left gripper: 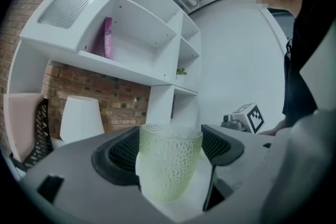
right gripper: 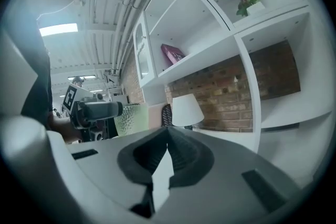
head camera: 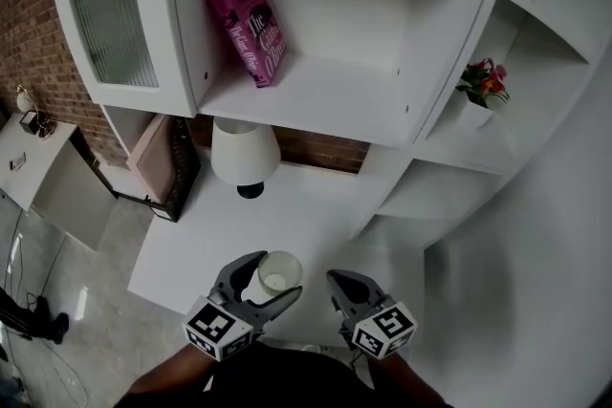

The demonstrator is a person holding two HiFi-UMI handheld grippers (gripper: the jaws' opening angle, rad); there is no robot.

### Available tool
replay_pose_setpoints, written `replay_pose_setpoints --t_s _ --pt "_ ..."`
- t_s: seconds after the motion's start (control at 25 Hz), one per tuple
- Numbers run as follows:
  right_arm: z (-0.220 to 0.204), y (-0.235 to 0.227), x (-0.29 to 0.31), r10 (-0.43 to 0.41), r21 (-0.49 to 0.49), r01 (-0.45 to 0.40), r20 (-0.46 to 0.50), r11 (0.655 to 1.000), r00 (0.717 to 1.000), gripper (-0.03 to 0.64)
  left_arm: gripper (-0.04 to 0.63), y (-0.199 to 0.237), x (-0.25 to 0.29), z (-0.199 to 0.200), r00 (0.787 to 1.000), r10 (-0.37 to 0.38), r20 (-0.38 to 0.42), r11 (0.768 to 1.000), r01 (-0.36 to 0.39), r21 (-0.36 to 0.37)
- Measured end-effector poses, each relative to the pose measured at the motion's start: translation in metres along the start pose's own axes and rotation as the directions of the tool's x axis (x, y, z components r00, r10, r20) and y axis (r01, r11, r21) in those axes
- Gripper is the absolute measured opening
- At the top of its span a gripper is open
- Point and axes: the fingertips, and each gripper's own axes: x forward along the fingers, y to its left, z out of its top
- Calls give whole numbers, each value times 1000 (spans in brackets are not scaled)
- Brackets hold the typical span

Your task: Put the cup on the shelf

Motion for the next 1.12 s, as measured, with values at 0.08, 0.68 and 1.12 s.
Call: replay_pose_setpoints --t_s 0.08,0.68,1.12 --pt "1 1 1 2 4 -2 10 1000 1000 5 371 2 -1 9 1000 1 13 1000 -1 11" --pt "11 37 12 -6 36 4 58 999 998 5 371 32 13 113 992 -84 93 985 69 156" --pt "13 52 12 -17 9 16 44 1000 999 5 371 68 42 228 970 -107 216 991 87 102"
